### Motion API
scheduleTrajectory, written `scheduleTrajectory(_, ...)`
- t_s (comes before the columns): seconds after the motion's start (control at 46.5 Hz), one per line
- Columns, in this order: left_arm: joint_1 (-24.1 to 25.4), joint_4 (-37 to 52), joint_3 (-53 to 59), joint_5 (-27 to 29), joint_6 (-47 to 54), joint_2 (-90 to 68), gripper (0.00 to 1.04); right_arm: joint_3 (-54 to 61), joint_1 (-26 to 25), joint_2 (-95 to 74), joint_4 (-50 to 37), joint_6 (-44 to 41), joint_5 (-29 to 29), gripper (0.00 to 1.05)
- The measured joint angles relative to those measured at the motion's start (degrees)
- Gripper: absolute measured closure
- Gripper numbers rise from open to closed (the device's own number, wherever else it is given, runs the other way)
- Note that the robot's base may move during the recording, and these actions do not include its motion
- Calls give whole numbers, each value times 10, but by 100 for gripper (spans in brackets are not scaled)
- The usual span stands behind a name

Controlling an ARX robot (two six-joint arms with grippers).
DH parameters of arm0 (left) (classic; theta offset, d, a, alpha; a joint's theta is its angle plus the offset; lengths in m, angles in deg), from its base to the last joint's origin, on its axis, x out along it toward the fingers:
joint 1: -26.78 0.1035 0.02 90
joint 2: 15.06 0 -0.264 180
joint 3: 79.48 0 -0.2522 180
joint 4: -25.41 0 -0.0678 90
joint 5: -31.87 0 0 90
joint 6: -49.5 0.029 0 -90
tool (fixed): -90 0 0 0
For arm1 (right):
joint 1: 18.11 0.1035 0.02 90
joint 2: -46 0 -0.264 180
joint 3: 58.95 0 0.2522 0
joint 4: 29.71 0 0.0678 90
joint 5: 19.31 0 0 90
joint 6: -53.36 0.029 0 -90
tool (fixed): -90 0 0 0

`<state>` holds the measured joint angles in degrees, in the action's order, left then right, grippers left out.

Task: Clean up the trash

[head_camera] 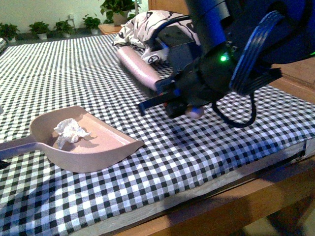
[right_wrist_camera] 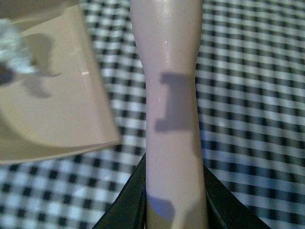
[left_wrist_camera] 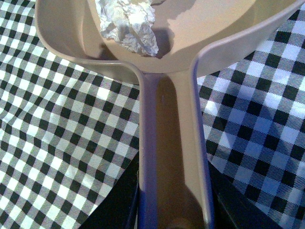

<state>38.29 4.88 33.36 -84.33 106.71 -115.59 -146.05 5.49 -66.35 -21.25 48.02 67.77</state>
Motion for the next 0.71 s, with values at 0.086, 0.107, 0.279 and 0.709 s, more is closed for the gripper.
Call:
scheduleTrajectory(0.086, 0, 0, 0, 0, 0, 0, 77, 1, -32, 3, -13, 10, -23, 85)
scheduleTrajectory(0.107, 0, 0, 0, 0, 0, 0, 77, 2, -38, 4, -14, 12, -26, 85)
scheduleTrajectory(0.279, 0, 0, 0, 0, 0, 0, 77, 37, -133, 38, -25, 28, -13, 85)
scheduleTrajectory(0.709, 0, 0, 0, 0, 0, 0, 77, 115, -185, 158, -25, 58, 97, 85)
